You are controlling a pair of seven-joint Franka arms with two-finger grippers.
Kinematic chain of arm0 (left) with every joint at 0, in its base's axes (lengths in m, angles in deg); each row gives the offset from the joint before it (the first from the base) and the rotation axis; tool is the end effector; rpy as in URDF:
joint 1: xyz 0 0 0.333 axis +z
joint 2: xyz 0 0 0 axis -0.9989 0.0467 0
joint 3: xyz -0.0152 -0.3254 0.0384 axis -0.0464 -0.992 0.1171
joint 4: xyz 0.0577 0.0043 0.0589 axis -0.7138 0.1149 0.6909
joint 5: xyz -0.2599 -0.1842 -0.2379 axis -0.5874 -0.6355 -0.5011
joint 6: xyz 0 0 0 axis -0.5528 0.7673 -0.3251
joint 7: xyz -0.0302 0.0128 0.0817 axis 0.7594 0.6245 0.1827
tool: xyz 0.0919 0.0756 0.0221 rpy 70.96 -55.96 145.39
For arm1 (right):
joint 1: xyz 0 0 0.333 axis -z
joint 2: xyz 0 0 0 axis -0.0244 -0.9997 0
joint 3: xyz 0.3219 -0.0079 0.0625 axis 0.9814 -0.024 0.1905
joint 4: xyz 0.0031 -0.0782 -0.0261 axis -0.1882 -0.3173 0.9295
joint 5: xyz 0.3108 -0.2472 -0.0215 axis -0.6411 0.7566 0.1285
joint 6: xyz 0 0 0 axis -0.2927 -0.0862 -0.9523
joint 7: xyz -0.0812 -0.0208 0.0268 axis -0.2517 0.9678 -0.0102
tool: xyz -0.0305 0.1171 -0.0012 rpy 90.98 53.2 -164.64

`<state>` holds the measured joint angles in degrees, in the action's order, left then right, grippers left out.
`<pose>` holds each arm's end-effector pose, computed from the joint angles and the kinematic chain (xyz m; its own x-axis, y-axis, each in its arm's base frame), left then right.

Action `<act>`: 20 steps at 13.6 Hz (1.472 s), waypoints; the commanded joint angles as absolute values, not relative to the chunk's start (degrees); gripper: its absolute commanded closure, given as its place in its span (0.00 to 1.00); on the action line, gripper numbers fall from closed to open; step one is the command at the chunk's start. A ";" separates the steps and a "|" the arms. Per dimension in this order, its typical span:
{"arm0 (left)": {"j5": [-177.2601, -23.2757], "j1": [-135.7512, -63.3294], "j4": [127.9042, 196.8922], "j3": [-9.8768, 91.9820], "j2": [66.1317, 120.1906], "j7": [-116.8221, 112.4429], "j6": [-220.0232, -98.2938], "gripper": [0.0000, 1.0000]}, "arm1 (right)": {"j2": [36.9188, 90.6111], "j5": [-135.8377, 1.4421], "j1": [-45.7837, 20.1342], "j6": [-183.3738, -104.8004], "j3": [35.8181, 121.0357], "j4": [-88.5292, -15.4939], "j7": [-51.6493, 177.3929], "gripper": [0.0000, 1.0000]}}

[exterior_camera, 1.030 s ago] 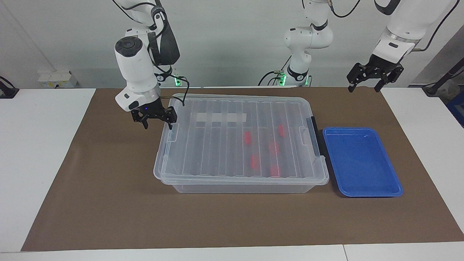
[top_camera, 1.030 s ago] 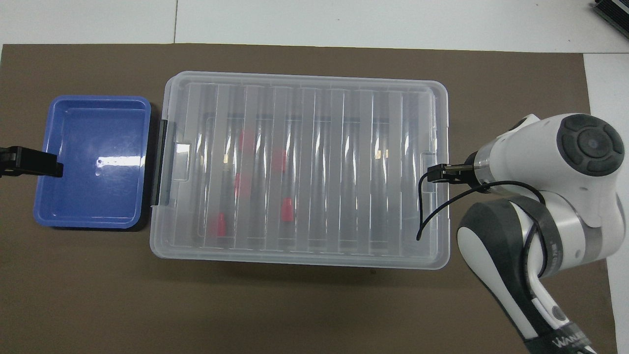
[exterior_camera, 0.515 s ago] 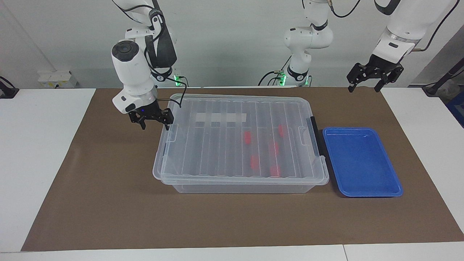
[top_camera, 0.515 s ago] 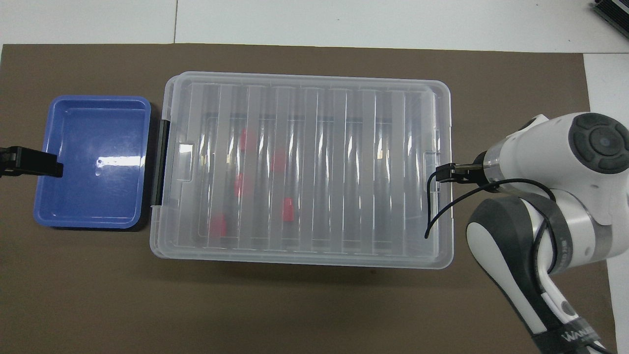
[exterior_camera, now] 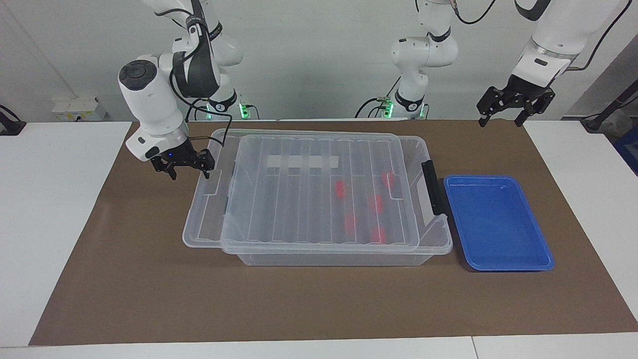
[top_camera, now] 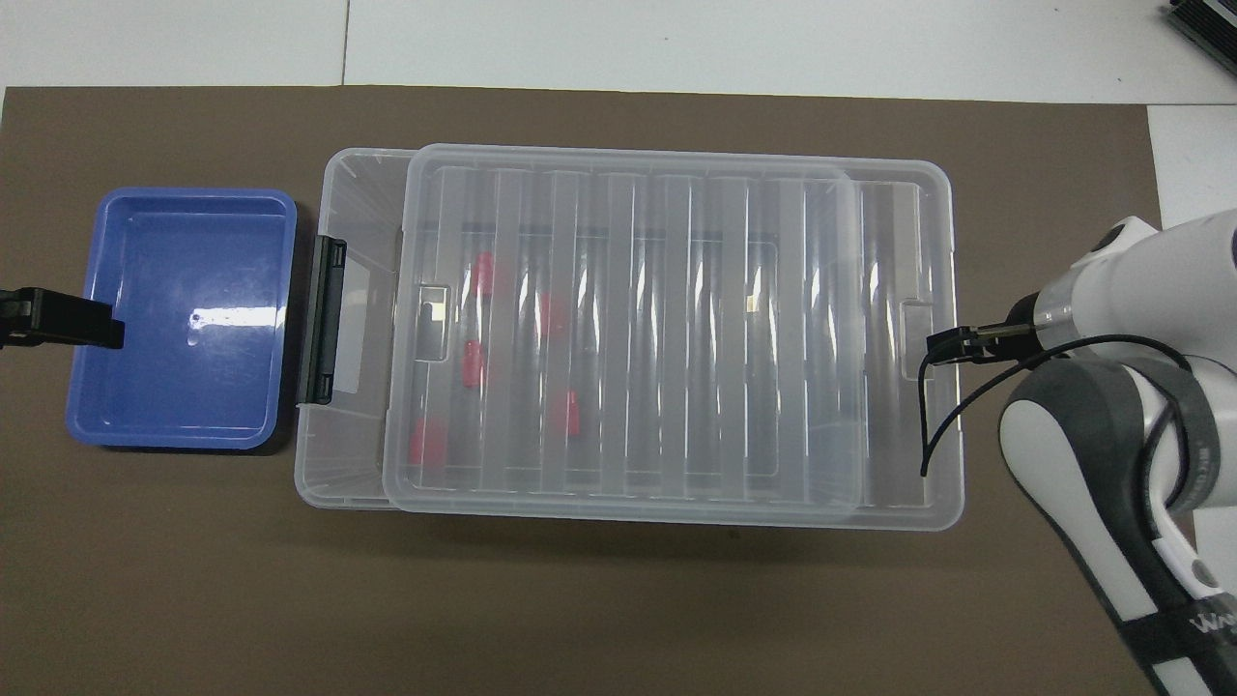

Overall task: Place red block in blue tray from box
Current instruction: 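Grip the lid edge with the right gripper and slide it open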

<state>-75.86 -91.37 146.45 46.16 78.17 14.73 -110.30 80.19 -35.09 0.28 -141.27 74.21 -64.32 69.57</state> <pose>0.5295 -0.0190 0.6430 0.9979 -0.0602 0.0229 -0.0606 -0.9980 0.0169 0.5513 0.0107 0.4541 0.9983 0.0580 -0.0041 0.0581 -0.9980 0.0250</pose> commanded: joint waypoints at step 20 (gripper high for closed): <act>-77.68 -101.19 152.49 41.71 75.99 -19.32 -119.18 0.00 | 80.60 -32.83 12.58 -136.55 74.74 -59.72 46.42 0.02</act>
<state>-77.20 -98.23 147.60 41.20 78.10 -13.18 -114.31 80.20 -33.98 12.95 -140.02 74.12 -62.48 44.30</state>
